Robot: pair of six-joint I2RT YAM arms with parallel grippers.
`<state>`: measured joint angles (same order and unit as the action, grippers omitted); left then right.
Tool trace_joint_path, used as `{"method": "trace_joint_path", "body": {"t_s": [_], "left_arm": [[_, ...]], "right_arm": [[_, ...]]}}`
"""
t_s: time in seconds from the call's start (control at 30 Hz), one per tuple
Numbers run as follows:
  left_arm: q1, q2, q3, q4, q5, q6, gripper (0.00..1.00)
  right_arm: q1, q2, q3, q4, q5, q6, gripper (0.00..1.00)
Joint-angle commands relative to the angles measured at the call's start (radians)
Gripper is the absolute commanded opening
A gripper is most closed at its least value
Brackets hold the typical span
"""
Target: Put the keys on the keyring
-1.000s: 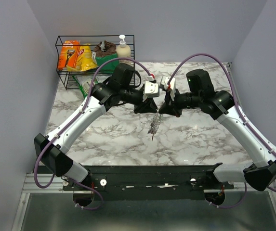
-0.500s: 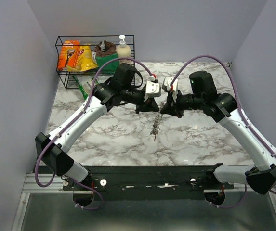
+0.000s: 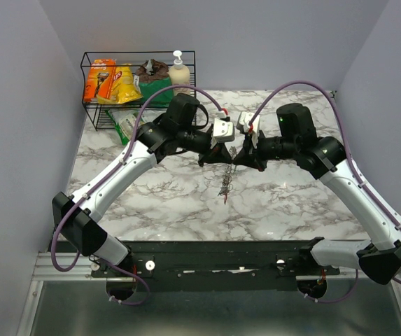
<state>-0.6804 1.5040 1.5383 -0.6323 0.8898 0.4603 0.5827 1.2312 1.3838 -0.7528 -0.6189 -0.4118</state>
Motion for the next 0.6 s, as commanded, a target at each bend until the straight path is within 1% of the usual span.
{"method": "trace_joint_path", "body": {"t_s": [0.0, 0.03, 0.07, 0.13, 0.17, 0.23, 0.27, 0.33, 0.37, 0.43, 0.47, 0.5, 0.57], "left_arm": [[-0.008, -0.027, -0.046, 0.069, -0.002, -0.026, 0.0], [-0.01, -0.042, -0.058, 0.088, -0.012, -0.032, 0.0], [-0.01, -0.051, -0.07, 0.107, -0.018, -0.04, 0.0], [-0.008, -0.08, -0.113, 0.178, -0.032, -0.075, 0.0], [-0.008, -0.091, -0.13, 0.207, -0.041, -0.09, 0.0], [-0.008, -0.12, -0.179, 0.293, -0.048, -0.132, 0.0], [-0.008, -0.129, -0.196, 0.325, -0.057, -0.15, 0.0], [-0.008, -0.154, -0.249, 0.42, -0.061, -0.195, 0.0], [-0.008, -0.163, -0.269, 0.489, -0.061, -0.213, 0.0], [-0.01, -0.186, -0.326, 0.557, -0.068, -0.261, 0.0], [-0.008, -0.195, -0.346, 0.592, -0.071, -0.278, 0.0], [-0.008, -0.203, -0.384, 0.665, -0.074, -0.296, 0.0], [-0.008, -0.226, -0.42, 0.729, -0.078, -0.33, 0.0]], "right_arm": [[0.002, -0.029, -0.017, 0.053, -0.01, 0.014, 0.01], [0.0, -0.03, -0.019, 0.055, -0.005, 0.019, 0.02], [0.0, -0.032, -0.025, 0.059, 0.005, 0.022, 0.08], [0.0, -0.039, -0.034, 0.07, 0.01, 0.03, 0.14], [0.0, -0.045, -0.046, 0.084, 0.022, 0.033, 0.21], [0.0, -0.067, -0.063, 0.104, 0.036, 0.047, 0.27], [0.0, -0.075, -0.071, 0.128, 0.042, 0.053, 0.35], [0.0, -0.101, -0.095, 0.154, 0.059, 0.07, 0.44], [0.002, -0.108, -0.103, 0.182, 0.088, 0.08, 0.52], [0.0, -0.13, -0.115, 0.202, 0.113, 0.105, 0.58], [0.0, -0.136, -0.117, 0.217, 0.128, 0.111, 0.64], [0.0, -0.142, -0.118, 0.225, 0.133, 0.117, 0.66], [-0.006, -0.156, -0.117, 0.25, 0.139, 0.145, 0.67]]}}
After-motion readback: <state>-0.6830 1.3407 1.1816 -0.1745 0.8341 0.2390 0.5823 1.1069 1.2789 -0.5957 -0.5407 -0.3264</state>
